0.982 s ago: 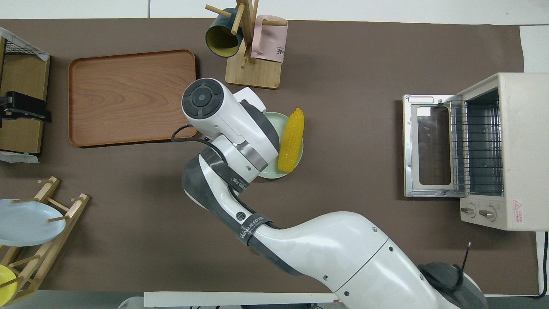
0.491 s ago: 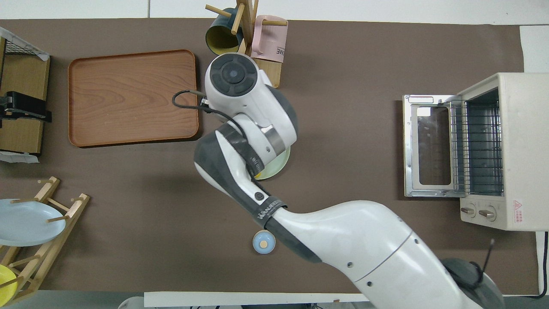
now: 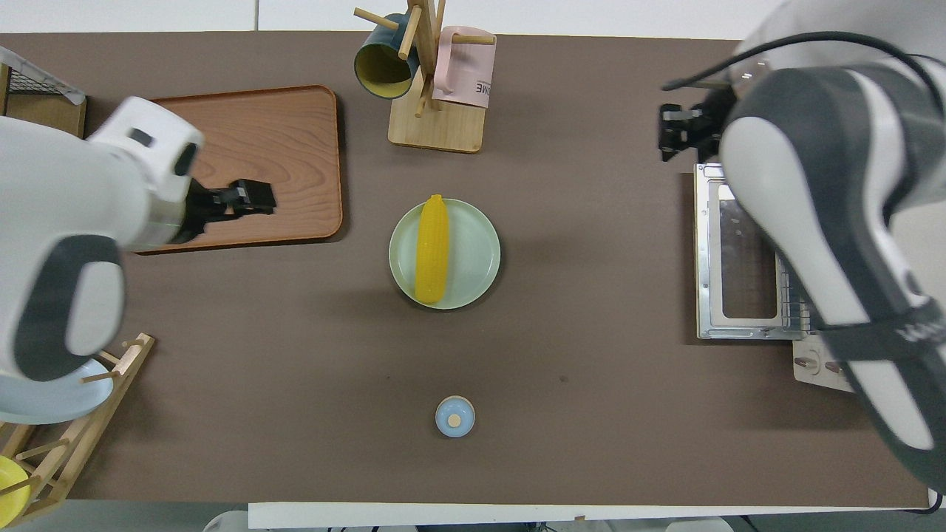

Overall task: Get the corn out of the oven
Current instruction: 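Release the plate with the right gripper while the left gripper reaches the corn, then grasp and lift the corn with the left gripper while the right gripper nears the oven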

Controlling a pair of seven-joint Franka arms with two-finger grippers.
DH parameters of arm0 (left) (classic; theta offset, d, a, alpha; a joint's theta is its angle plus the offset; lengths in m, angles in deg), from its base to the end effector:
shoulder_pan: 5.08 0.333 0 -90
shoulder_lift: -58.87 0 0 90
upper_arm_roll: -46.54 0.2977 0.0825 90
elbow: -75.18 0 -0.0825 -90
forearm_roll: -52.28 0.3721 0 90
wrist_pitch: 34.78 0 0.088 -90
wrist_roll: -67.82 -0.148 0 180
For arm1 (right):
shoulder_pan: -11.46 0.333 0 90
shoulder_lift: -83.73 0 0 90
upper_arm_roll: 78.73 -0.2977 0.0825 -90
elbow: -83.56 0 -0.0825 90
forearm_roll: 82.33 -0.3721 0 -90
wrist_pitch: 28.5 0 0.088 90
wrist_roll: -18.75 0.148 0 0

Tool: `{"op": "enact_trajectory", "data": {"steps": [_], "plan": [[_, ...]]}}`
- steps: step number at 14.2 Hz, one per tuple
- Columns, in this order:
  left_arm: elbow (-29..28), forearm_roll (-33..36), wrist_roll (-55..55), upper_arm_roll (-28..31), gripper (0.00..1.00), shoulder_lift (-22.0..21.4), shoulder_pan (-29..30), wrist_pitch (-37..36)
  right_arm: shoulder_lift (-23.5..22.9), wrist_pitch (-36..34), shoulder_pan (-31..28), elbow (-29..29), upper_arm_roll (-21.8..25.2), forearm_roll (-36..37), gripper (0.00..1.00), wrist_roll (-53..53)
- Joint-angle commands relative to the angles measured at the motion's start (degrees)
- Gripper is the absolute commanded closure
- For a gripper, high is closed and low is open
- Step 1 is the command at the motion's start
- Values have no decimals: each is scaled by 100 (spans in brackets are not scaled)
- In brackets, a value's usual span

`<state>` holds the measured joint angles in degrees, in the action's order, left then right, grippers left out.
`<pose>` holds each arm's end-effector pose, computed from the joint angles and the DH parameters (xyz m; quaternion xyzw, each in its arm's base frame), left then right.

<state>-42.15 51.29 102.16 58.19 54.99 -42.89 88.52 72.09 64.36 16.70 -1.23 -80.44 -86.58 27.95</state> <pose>0.4923 -0.2420 0.4317 0.9934 0.0755 0.0663 0.0553 0.5930 0.0816 0.4956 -0.9985 0.0228 0.0364 0.0352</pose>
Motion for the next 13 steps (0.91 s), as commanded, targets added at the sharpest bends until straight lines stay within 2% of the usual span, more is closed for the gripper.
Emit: {"op": "enact_trajectory", "data": {"steps": [1,3,4,6,8,9,10,11,13], "plan": [[25,11,1045,56,0,850,-735,1043,767,318,-217,-1431,-136,214,73,-225],[192,11,1233,56,0,1414,-1070,1432,1153,1500,-138,-2615,-179,214,100,-190],[219,-15,1276,21,0,1643,-1201,1538,1120,1846,-68,-2926,-180,223,100,-34],[228,-146,1382,12,0,2126,-1492,1985,595,2077,-59,-2973,-180,502,100,187],[306,-138,1330,-5,0,2356,-1475,2189,374,2209,46,-3008,-188,916,100,729],[350,-164,1391,-5,26,2383,-1510,2172,164,2401,160,-3060,-180,1292,100,872],[359,-173,1304,-5,90,2383,-1510,2085,101,2612,178,-3200,-180,1530,100,908],[377,-173,1260,-5,100,2383,-1458,2058,92,2814,187,-3297,-180,1602,100,995],[621,-173,1129,12,100,2348,-1379,1648,-74,2956,179,-3342,-180,1603,100,1154]]}}
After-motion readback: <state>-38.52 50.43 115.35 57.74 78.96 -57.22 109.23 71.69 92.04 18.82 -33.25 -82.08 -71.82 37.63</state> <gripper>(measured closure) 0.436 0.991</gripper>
